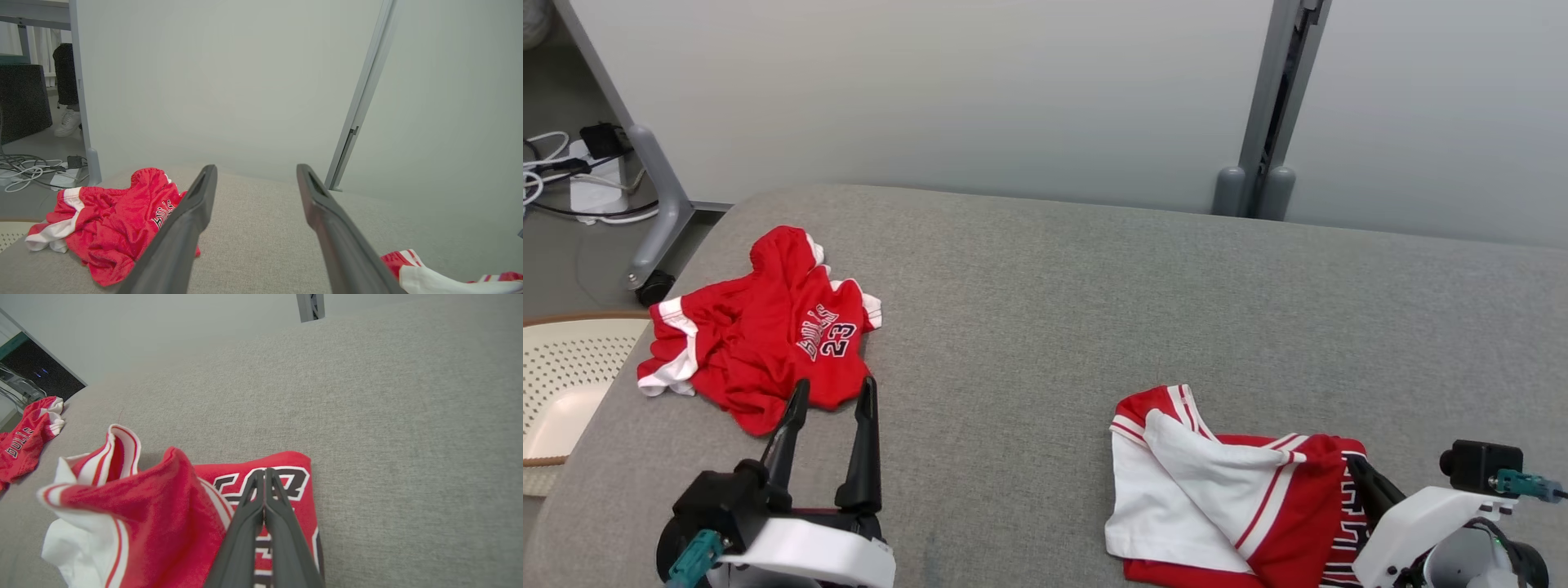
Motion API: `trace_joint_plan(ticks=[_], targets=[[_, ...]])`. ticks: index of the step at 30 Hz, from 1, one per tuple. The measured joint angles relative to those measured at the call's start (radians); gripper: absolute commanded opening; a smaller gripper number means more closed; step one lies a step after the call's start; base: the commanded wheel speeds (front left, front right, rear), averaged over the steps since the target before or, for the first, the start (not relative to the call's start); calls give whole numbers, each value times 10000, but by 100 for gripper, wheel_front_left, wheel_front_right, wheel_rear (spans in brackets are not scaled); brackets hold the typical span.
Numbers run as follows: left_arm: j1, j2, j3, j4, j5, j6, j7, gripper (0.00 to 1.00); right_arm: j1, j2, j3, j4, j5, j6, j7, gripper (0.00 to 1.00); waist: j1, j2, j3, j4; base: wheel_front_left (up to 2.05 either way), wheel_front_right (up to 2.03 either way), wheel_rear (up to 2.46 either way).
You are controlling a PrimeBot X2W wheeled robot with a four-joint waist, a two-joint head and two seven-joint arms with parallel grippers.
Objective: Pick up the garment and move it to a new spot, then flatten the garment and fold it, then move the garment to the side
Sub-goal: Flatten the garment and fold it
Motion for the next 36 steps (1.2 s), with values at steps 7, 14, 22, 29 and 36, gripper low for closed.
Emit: trace_joint_plan(ticks=[7, 14, 22, 29, 36], targets=[[356, -504, 201, 245, 522, -527, 2, 100, -128, -255, 1802, 244, 1158, 0, -353, 0, 0, 0, -5, 419, 0, 0, 0], [483, -683, 510, 477, 867, -796, 0, 100, -114, -121, 3814, -729, 1563, 0, -694, 0, 0, 0, -56, 644, 0, 0, 0], [503, -867, 731, 650, 1058, -1032, 0, 100, -204, 79, 5394, -1624, 1894, 0, -617, 0, 0, 0, -22, 667, 0, 0, 0], [520, -890, 997, 677, 1158, -1091, 0, 100, -425, -583, 4560, -2554, 2046, 0, -1101, 0, 0, 0, 0, 375, 0, 0, 0], [546, -982, 1160, 583, 1313, -1126, 0, 100, -304, -1191, 2821, -3526, 1250, 0, -1039, 100, 0, 0, 37, -232, 0, 0, 0]])
